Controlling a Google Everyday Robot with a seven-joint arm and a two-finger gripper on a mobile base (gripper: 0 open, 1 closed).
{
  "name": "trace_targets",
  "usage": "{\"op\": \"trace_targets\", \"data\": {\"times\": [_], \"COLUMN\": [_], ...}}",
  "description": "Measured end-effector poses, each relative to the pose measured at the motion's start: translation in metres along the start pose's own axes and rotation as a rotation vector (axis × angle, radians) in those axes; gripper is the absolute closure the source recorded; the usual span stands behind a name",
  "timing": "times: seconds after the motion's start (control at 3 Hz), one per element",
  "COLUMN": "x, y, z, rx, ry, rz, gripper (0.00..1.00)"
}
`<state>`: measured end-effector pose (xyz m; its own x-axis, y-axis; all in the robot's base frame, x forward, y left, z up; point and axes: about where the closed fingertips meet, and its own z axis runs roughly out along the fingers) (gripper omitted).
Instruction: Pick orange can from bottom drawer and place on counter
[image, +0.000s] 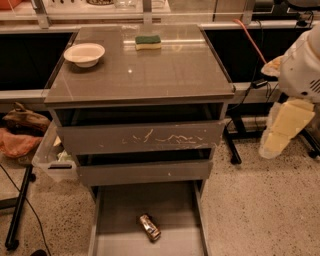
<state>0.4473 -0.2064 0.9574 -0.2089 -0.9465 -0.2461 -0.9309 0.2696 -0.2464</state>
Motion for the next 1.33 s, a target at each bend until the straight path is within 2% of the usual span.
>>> {"op": "trace_targets", "data": {"times": [0.33,0.67,1.0,1.33], "x": [-0.003,-0.026,-0.041,-0.041], "y": [0.017,0.034,0.021,0.021], "z": [0.078,0.161,0.174,0.174], "rx": [-0.097,-0.177,-0.138,-0.138], "ry": [-0.126,-0.371,-0.445,-0.445], "rz": [-0.015,-0.041,-0.056,-0.056], "gripper": [0.00,0.00,0.00,0.00]}}
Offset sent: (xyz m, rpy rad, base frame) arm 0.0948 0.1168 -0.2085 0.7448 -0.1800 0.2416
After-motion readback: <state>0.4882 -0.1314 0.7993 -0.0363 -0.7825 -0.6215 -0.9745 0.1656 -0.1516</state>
